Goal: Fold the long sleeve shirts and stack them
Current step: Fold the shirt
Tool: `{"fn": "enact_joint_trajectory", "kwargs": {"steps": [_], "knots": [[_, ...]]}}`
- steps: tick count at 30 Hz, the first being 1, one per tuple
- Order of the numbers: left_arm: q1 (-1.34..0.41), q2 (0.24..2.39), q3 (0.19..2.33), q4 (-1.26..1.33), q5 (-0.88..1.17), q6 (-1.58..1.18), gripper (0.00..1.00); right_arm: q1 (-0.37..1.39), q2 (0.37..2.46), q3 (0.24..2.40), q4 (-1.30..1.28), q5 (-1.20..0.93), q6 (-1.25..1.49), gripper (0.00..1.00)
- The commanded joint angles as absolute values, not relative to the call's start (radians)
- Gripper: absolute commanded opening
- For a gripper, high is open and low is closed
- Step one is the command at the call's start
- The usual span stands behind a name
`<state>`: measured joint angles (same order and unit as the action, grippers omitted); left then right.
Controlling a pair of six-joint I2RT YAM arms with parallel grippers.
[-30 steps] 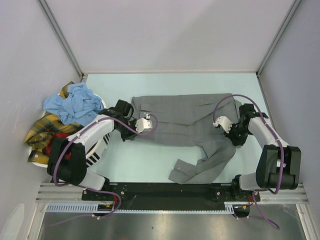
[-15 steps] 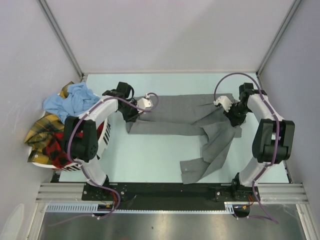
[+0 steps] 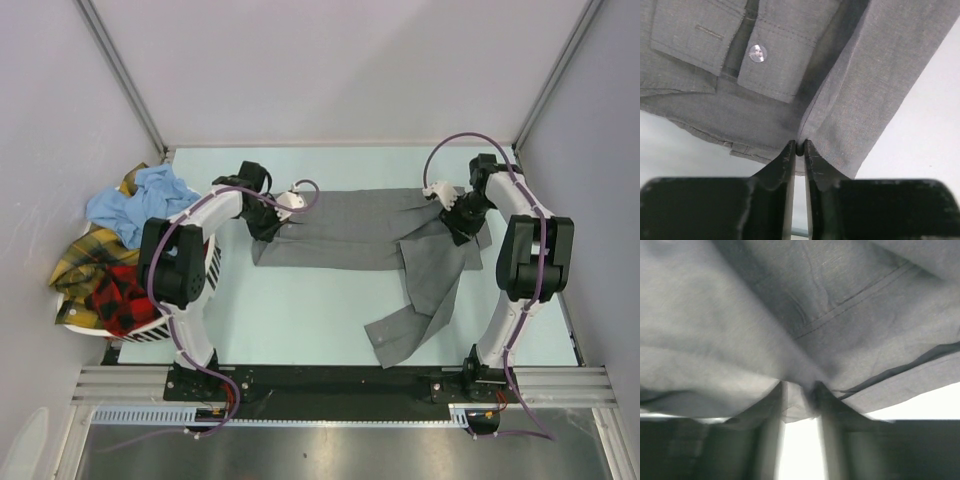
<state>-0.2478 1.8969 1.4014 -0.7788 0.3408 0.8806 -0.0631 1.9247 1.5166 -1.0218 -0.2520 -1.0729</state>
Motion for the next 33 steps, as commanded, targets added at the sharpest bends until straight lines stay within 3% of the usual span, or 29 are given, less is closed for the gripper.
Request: {"fn": "enact_joint_trajectory", "kwargs": {"steps": [1,4,5,6,9,14,19,23,33], "knots": [[-0.213,1.895,1.436,-0.741,0.342,0.807,0.24,-0.084,1.934,1.571,-1.064,-0.25,-1.04,0.49],[-0.166,1.839,1.434,-0.739,0.463,0.749,0.48,-0.138,1.924,1.621,-1.116,-0.29,-0.99,0.66],[-0.157,1.777,1.422,-0.735,0.497,0.727,0.53,-0.158,1.916,1.632,-1.133,-0.326,-0.979,0.68],[-0.152,1.741,1.404,-0.71,0.523,0.72,0.69,-0.173,1.907,1.64,-1.156,-0.351,-0.973,0.68],[-0.163,1.581,1.312,-0.678,0.595,0.73,0.97,-0.228,1.814,1.596,-1.209,-0.442,-0.953,0.71],[-0.232,1.329,1.12,-0.594,0.586,0.77,0.99,-0.197,1.524,1.308,-1.163,-0.502,-1.02,0.77],[-0.25,1.091,0.925,-0.328,0.676,0.557,1.0,0.053,1.341,1.105,-1.086,-0.442,-1.039,0.78],[-0.258,1.049,0.927,-0.356,0.736,0.451,0.99,0.318,1.322,1.046,-1.034,-0.426,-0.979,0.77],[-0.235,0.873,0.899,-0.364,0.361,0.33,1.0,0.745,1.427,0.922,-0.876,-0.321,-0.934,0.73]]}}
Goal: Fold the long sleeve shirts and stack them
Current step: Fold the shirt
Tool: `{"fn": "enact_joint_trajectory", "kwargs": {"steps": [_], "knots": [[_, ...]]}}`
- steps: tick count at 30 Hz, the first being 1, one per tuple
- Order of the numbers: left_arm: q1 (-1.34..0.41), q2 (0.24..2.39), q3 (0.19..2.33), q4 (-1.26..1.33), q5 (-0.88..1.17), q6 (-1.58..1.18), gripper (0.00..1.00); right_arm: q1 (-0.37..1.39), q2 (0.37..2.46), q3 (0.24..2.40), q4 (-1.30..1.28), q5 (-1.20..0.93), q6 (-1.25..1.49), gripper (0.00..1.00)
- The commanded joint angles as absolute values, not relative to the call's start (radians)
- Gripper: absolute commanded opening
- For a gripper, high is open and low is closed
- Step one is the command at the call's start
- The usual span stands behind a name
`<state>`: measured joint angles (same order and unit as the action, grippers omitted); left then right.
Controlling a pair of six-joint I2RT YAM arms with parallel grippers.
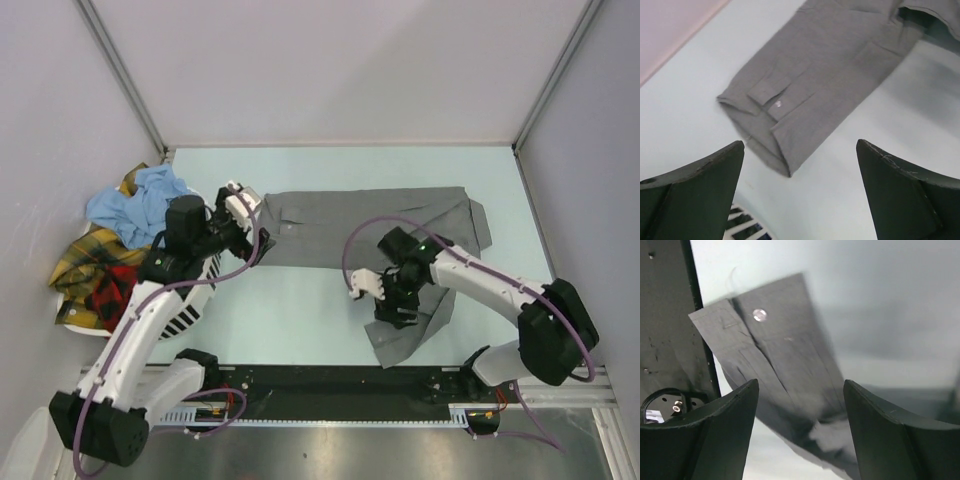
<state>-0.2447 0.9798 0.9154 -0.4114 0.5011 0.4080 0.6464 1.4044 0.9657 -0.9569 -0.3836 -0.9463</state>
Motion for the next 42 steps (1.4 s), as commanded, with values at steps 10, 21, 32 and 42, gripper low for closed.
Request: {"fn": "enact_joint_trajectory", "kwargs": {"steps": [10,21,32,42], "knots": [[-0.224,0.819,0.907,-0.442,0.356,0.298,0.99,0.879,1.54,0.782,-0.695,-0.201,-0.931,0.56],[-0.224,0.871,0.951,-0.54,0.739,0.49,0.91,0.661,1.503,1.07,-0.866,-0.541,-0.979,0.0],[-0.638,0.932,0.821,-0.453,0.646,1.058,0.96,0.535,1.468,1.335,-1.175,-0.813,-1.146,0.0],[-0.828,1.04,0.598,0.289,0.471,1.336,1.0,0.519,1.393,1.325,-1.258,-0.887,-1.29,0.0]]}}
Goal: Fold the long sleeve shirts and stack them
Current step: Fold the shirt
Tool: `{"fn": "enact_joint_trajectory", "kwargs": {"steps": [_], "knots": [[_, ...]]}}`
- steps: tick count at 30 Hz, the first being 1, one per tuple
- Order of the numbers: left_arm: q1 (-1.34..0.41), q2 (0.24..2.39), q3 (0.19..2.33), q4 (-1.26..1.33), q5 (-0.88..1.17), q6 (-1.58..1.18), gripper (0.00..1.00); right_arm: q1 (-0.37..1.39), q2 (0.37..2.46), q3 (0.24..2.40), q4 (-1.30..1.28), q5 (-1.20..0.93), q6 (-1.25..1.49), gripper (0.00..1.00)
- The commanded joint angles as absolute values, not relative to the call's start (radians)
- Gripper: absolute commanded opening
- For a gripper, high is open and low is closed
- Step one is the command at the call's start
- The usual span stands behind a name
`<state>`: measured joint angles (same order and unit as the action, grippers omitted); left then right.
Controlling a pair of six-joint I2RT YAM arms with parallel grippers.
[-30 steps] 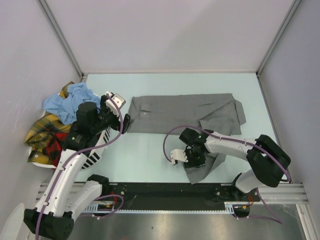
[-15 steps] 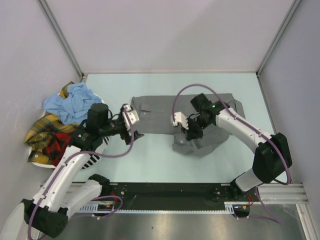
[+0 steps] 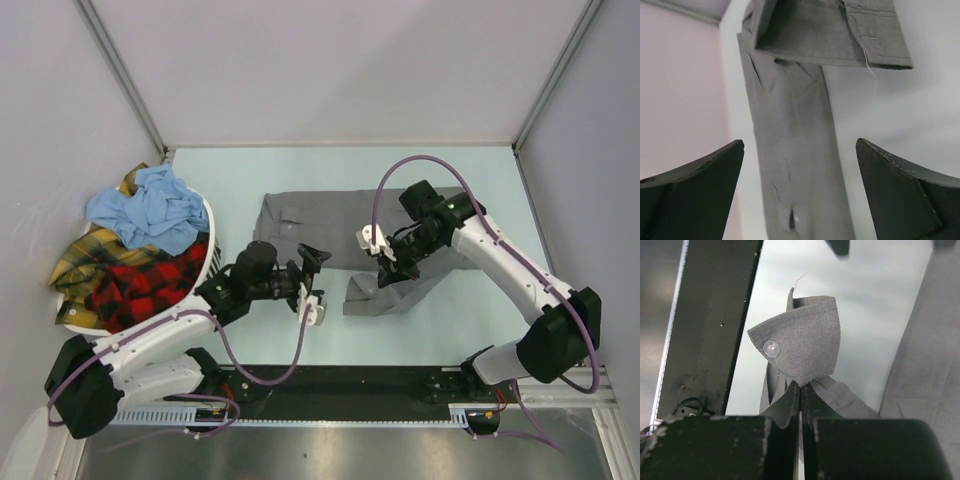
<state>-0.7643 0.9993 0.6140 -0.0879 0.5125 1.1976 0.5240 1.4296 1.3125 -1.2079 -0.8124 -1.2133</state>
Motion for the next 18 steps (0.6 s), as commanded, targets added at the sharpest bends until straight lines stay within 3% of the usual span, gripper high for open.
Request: {"fn": "enact_joint_trajectory", "kwargs": {"steps": [1,7,15,18], "knots": [[-0.859,1.058,0.595,0.322,0.468,1.339,0.99,0.512,1.396,1.327,-1.259,-0.887,-1.289,0.0],[-0.949,1.075,0.515,0.525,0.466,1.361,1.0,0.499,1.427,1.351,-1.281,-0.917,-1.279,0.0],[-1.014,1.06,0.511,0.465,0.501,1.393,0.98,0.499,1.451,1.371,-1.278,-0.934,-1.259,0.0],[-1.029,1.055,0.506,0.453,0.518,1.411,0.91,0.499,1.462,1.374,-1.279,-0.945,-1.255,0.0]]}}
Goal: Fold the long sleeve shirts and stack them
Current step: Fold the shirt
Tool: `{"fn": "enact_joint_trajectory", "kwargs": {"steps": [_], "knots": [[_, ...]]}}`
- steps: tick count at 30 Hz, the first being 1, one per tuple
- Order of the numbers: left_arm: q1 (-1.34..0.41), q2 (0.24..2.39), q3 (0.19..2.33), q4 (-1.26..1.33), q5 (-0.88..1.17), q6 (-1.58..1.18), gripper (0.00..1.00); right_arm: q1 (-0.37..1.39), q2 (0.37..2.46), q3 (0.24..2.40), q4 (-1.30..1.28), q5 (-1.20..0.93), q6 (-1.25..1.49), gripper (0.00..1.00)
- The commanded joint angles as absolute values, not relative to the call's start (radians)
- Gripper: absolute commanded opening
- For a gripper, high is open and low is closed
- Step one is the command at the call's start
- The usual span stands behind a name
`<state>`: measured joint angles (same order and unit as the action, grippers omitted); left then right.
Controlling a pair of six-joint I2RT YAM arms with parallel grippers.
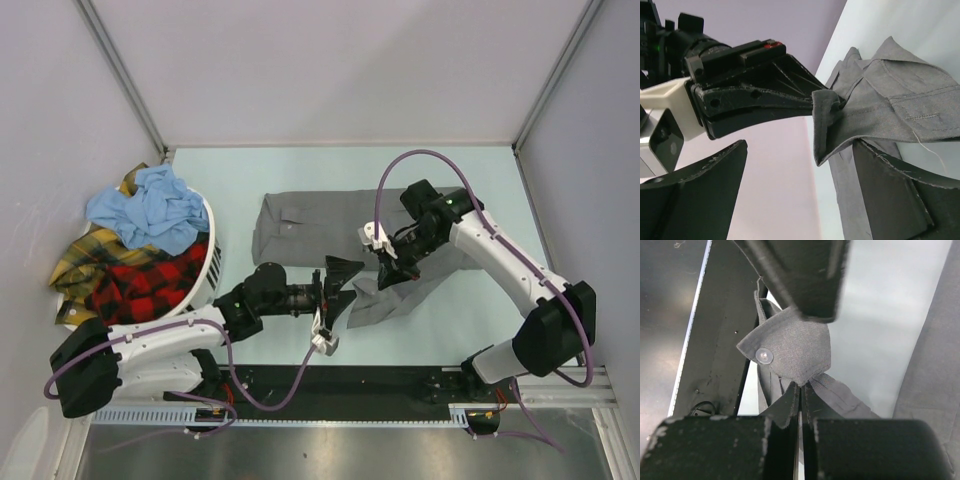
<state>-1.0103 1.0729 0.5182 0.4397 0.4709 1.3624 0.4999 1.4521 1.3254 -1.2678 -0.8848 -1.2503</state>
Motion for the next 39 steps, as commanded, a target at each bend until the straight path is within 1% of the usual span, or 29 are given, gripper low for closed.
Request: {"fn": "enact_joint_trajectory", "kwargs": {"steps": [1,2,3,5,9,10,13,15,16,17,18,19,20,21,22,23,24,25,26,27,29,30,33,36,39], "knots": [[-1.038,1.052,0.512,0.424,0.529,1.417,0.88,0.499,1.466,1.379,-1.281,-0.951,-1.252,0.0],[-1.042,1.051,0.517,0.401,0.54,1.425,0.82,0.499,1.471,1.384,-1.285,-0.954,-1.253,0.0],[-1.048,1.054,0.523,0.378,0.56,1.449,0.77,0.5,1.479,1.387,-1.285,-0.957,-1.252,0.0],[-1.049,1.063,0.535,0.328,0.575,1.471,0.71,0.5,1.482,1.394,-1.285,-0.963,-1.253,0.0],[-1.054,1.086,0.561,0.298,0.598,1.503,0.62,0.506,1.486,1.396,-1.282,-0.968,-1.249,0.0],[-1.055,1.092,0.584,0.272,0.598,1.503,0.54,0.506,1.489,1.397,-1.284,-0.969,-1.25,0.0],[-1.06,1.115,0.624,0.226,0.595,1.505,0.4,0.509,1.488,1.397,-1.284,-0.968,-1.247,0.0],[-1.066,1.121,0.635,0.218,0.592,1.508,0.35,0.511,1.485,1.396,-1.281,-0.96,-1.235,0.0],[-1.068,1.123,0.641,0.212,0.588,1.506,0.26,0.512,1.485,1.394,-1.279,-0.957,-1.232,0.01],[-1.071,1.124,0.65,0.206,0.581,1.479,0.18,0.512,1.483,1.396,-1.278,-0.956,-1.229,0.03],[-1.072,1.126,0.679,0.186,0.577,1.45,0.12,0.511,1.483,1.394,-1.272,-0.944,-1.201,0.12],[-1.072,1.132,0.699,0.172,0.572,1.415,0.02,0.502,1.48,1.394,-1.249,-0.934,-1.181,0.18],[-1.071,1.135,0.722,0.158,0.551,1.325,0.0,0.486,1.476,1.397,-1.237,-0.927,-1.157,0.27],[-1.066,1.14,0.78,0.103,0.546,1.284,0.0,0.471,1.471,1.399,-1.224,-0.917,-1.125,0.49],[-1.06,1.153,0.814,0.069,0.548,1.243,0.0,0.448,1.467,1.399,-1.194,-0.913,-1.103,0.63],[-1.043,1.161,0.846,0.046,0.554,1.132,0.0,0.389,1.46,1.405,-1.18,-0.91,-1.089,0.77],[-1.032,1.173,0.923,-0.007,0.563,1.076,0.0,0.361,1.457,1.426,-1.167,-0.899,-1.065,0.96],[-1.019,1.208,0.964,-0.041,0.571,1.016,0.0,0.327,1.457,1.445,-1.143,-0.891,-1.051,0.98],[-0.993,1.227,1.004,-0.061,0.562,0.867,0.0,0.266,1.46,1.468,-1.137,-0.885,-1.037,0.99],[-0.977,1.256,1.096,-0.11,0.557,0.789,0.0,0.226,1.474,1.495,-1.14,-0.894,-1.02,1.0],[-0.928,1.348,1.194,-0.196,0.567,0.627,0.0,0.152,1.502,1.586,-1.169,-0.94,-0.982,1.0],[-0.913,1.379,1.282,-0.274,0.557,0.582,0.0,0.08,1.528,1.618,-1.187,-0.956,-0.976,1.0],[-0.841,1.488,1.426,-0.383,0.543,0.412,0.0,-0.033,1.56,1.704,-1.256,-1.011,-0.942,1.0],[-0.772,1.598,1.559,-0.481,0.546,0.283,0.0,-0.089,1.565,1.721,-1.267,-1.058,-0.873,1.0],[-0.72,1.681,1.667,-0.561,0.578,0.181,0.0,-0.087,1.531,1.691,-1.25,-1.077,-0.815,1.0]]}}
